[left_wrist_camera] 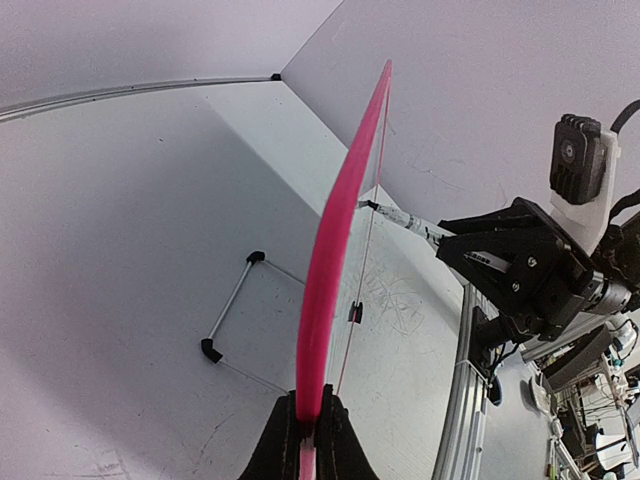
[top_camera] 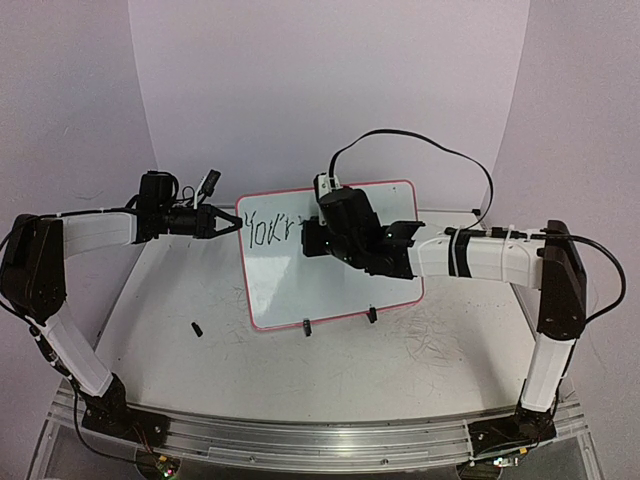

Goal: Write a sentence on the whiteboard

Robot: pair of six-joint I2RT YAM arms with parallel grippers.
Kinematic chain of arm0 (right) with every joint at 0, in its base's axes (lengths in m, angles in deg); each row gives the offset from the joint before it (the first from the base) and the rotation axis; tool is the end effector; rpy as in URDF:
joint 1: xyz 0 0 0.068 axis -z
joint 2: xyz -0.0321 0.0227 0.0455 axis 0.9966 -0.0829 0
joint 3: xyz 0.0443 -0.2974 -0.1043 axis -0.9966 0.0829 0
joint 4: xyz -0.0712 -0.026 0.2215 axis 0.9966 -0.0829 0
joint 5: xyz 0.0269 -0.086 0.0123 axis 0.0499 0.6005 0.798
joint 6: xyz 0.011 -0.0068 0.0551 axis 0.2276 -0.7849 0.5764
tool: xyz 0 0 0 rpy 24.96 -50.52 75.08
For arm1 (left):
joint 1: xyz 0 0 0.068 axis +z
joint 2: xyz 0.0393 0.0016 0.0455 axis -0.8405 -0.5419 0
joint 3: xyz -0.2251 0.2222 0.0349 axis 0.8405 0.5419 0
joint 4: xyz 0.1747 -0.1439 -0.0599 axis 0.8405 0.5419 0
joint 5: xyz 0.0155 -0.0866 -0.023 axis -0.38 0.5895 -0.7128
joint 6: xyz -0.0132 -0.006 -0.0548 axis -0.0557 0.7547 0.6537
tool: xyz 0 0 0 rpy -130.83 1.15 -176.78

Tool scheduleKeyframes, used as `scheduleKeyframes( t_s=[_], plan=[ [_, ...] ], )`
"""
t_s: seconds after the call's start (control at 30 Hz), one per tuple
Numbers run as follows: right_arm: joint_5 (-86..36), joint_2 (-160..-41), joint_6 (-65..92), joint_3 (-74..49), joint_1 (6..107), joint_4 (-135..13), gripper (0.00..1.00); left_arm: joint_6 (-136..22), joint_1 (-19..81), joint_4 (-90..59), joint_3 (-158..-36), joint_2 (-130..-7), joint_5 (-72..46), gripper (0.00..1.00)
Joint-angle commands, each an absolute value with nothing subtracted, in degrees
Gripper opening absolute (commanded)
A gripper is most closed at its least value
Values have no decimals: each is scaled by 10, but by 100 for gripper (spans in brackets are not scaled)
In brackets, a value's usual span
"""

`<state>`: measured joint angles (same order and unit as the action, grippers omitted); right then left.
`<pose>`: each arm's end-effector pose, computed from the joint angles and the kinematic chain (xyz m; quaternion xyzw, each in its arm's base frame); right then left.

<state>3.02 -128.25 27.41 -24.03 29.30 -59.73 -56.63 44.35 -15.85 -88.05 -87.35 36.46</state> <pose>0.2608 0.3616 0.3445 -0.1522 0.8033 0.2335 0.5263 0.3250 -0.1083 0.3216 0.2525 0.7494 -0.5016 0.3507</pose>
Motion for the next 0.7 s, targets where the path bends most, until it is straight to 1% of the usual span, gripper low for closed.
scheduleKeyframes(
  t_s=[0.0,0.67],
  plan=[
    [21,-1291,276,-244,293,-596,0,-567,434,-156,-898,-855,381,0],
    [26,-1266,298,-188,288,-602,0,-566,434,-157,-898,-853,380,0]
  ],
)
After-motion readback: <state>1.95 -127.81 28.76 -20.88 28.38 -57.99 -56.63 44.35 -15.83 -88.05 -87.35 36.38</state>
